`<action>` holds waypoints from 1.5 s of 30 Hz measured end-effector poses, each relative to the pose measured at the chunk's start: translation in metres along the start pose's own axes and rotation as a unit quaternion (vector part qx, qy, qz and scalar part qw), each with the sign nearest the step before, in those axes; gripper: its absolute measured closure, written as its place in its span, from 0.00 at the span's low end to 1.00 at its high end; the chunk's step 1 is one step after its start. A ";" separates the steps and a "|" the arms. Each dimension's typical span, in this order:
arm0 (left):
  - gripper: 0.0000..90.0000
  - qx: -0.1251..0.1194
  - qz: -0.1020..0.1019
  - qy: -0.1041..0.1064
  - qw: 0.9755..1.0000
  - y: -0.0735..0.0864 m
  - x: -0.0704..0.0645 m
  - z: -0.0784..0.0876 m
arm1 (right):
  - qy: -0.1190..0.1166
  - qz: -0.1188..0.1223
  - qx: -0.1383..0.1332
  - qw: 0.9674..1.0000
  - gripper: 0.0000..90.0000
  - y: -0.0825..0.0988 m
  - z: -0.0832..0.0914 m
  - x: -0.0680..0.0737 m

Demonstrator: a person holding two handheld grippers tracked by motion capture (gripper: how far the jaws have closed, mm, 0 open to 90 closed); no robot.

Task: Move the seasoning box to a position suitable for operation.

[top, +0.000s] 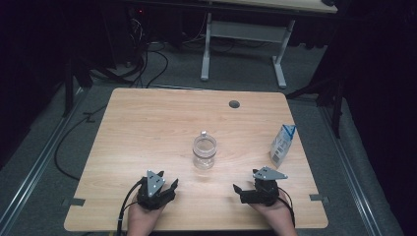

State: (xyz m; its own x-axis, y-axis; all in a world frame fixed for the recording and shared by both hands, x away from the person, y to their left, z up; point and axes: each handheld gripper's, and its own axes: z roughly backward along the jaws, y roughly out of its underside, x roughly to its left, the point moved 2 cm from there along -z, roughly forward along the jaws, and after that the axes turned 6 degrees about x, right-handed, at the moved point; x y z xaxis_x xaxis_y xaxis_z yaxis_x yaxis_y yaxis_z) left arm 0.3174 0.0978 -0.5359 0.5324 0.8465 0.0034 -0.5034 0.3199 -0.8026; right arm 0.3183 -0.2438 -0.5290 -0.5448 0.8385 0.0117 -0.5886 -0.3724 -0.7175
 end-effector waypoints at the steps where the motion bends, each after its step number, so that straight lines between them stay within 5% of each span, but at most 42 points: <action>1: 0.47 -0.003 -0.003 -0.003 1.000 -0.001 0.001 0.001 | 0.004 0.002 0.000 1.000 0.15 0.001 0.000 0.000; 6: 0.51 -0.015 0.003 0.009 1.000 -0.005 0.007 0.003 | 0.017 0.009 -0.007 1.000 0.22 0.004 0.001 -0.001; 13: 0.50 -0.001 -0.022 0.017 1.000 -0.007 0.003 0.002 | 0.008 -0.013 -0.025 1.000 0.27 0.005 0.009 -0.006; 19: 0.48 0.014 0.008 0.033 0.999 -0.009 0.002 0.001 | 0.012 -0.016 -0.023 1.000 0.34 0.005 0.012 -0.010; 25: 0.41 0.025 -0.012 0.028 0.999 -0.012 -0.005 -0.003 | 0.020 -0.011 -0.026 0.999 0.42 0.006 0.015 -0.014; 28: 0.46 0.019 -0.008 0.036 0.999 -0.016 -0.007 -0.002 | 0.025 -0.011 -0.034 0.999 0.54 0.007 0.017 -0.015; 31: 0.53 0.015 -0.003 0.036 0.999 -0.020 -0.007 -0.002 | 0.025 -0.020 -0.043 0.999 0.56 0.008 0.019 -0.017; 33: 0.57 -0.004 0.008 0.041 0.999 -0.027 -0.006 -0.002 | 0.029 -0.023 -0.046 0.998 0.58 0.009 0.019 -0.019; 37: 0.57 0.001 -0.001 0.034 0.999 -0.040 -0.006 -0.005 | 0.035 -0.017 -0.051 0.998 0.57 0.008 0.021 -0.019; 45: 0.63 -0.012 0.013 0.064 0.998 -0.073 0.000 -0.009 | 0.028 -0.021 -0.049 0.998 0.55 0.009 0.021 -0.019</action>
State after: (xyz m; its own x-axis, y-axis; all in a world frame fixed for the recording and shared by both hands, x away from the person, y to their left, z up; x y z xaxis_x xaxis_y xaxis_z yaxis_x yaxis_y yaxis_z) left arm 0.3599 0.0705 -0.4826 0.6022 0.7929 -0.0928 -0.5029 0.2865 -0.8155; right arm 0.3108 -0.2714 -0.5211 -0.4855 0.8742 0.0061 -0.5466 -0.2981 -0.7825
